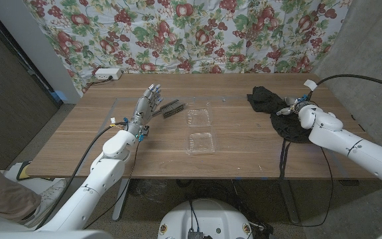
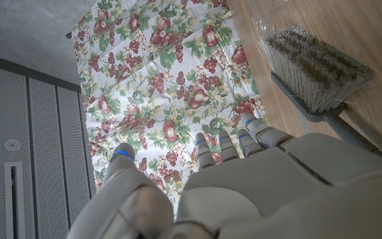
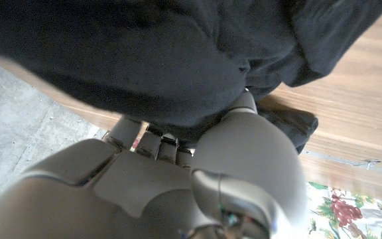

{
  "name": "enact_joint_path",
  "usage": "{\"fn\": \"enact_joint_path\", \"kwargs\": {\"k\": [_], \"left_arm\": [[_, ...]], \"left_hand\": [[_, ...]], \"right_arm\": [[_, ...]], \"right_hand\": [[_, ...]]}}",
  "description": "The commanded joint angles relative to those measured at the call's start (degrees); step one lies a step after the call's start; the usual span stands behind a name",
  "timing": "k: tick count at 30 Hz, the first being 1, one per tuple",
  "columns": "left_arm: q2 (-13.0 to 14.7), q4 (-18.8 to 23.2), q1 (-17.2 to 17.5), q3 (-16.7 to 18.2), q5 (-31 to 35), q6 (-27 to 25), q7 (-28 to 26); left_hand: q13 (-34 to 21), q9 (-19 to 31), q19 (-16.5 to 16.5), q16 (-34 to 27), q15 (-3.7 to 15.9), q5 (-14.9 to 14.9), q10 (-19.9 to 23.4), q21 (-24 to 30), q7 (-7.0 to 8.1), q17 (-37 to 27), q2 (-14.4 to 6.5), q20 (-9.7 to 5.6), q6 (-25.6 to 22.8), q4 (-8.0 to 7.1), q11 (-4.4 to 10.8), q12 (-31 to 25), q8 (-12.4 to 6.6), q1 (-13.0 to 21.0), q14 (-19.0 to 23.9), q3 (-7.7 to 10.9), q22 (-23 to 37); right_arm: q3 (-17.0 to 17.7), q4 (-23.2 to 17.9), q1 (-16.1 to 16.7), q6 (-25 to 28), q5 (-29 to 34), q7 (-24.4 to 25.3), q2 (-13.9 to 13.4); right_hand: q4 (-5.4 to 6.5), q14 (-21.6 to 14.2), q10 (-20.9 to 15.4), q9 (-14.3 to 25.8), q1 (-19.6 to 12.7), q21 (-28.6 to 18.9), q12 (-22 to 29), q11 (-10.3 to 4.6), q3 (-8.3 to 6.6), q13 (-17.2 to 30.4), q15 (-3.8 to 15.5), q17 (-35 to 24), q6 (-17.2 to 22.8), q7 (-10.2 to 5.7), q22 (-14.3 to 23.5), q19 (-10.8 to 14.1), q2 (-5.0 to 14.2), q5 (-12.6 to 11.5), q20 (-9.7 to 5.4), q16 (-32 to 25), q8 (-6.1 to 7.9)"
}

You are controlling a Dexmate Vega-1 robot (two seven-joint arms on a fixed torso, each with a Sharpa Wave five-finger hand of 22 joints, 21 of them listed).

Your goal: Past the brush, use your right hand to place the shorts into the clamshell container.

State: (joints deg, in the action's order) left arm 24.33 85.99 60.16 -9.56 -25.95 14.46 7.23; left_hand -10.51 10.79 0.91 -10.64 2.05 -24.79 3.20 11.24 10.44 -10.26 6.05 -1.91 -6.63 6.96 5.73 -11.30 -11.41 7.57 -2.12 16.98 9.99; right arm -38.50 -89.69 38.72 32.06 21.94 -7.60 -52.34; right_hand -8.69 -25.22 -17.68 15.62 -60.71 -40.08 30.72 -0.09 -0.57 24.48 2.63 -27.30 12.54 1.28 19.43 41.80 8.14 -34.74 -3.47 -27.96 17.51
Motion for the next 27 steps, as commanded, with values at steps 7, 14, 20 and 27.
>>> {"fn": "enact_joint_path", "kwargs": {"k": [7,14,20,27], "left_arm": [[-0.3,-0.7,-0.2,0.1,-0.1,0.5,0.2],[-0.4,-0.5,-0.2,0.1,-0.1,0.5,0.3],[-0.4,-0.6,-0.4,0.0,-0.1,0.5,0.3],[-0.4,-0.5,-0.6,-0.2,0.1,0.4,0.2]], "left_hand": [[-0.3,0.1,0.4,-0.2,3.23,-0.1,0.0,0.0,0.2,-0.1,-0.3,-1.69,-0.2,0.09,0.16,-0.3,-0.02,-0.1,-0.5,-0.2,0.2],[-0.3,0.1,0.5,-0.2,3.23,-0.1,0.0,0.0,0.25,-0.1,-0.3,-1.74,-0.2,0.06,0.21,-0.3,-0.01,-0.2,-0.5,-0.26,0.2],[-0.3,0.1,0.5,-0.2,3.26,-0.1,0.0,0.0,0.2,-0.1,-0.4,-1.77,-0.2,0.04,0.23,-0.3,-0.02,-0.2,-0.5,-0.31,0.2],[-0.3,0.1,0.5,-0.2,3.24,-0.1,0.0,0.0,0.25,-0.1,-0.4,-1.78,-0.2,0.03,0.14,-0.3,0.0,-0.3,-0.5,-0.36,0.2]], "right_arm": [[0.2,0.1,0.2,0.1,0.6,2.7,0.7],[0.7,-0.3,0.9,0.1,0.9,4.9,0.8],[1.6,-0.5,1.7,-0.2,0.6,6.8,0.8],[3.6,-1.0,3.8,-1.7,-0.4,11.8,1.0]], "right_hand": [[0.0,-5.4,-4.6,3.6,-7.0,-3.8,6.7,-1.8,-0.37,5.7,10.08,-5.9,9.4,-2.1,-0.3,-0.1,0.44,2.2,-8.82,-6.9,4.83],[-0.31,-12.0,-9.8,6.5,-12.1,-8.2,11.3,-3.42,-0.06,9.7,10.43,-8.9,15.6,-3.04,-0.5,1.4,-0.18,3.6,-8.93,-13.1,8.63],[0.12,-17.0,-14.1,9.3,-15.7,-13.4,14.5,-4.85,0.66,13.3,10.48,-10.0,20.9,-3.7,0.3,2.8,-0.7,4.7,-8.94,-17.5,12.22],[0.51,-25.6,-24.1,10.4,-20.6,-22.2,16.2,-6.16,0.09,12.0,10.5,-9.0,31.2,-3.52,2.0,5.2,0.68,6.5,-8.98,-21.9,16.64]]}}
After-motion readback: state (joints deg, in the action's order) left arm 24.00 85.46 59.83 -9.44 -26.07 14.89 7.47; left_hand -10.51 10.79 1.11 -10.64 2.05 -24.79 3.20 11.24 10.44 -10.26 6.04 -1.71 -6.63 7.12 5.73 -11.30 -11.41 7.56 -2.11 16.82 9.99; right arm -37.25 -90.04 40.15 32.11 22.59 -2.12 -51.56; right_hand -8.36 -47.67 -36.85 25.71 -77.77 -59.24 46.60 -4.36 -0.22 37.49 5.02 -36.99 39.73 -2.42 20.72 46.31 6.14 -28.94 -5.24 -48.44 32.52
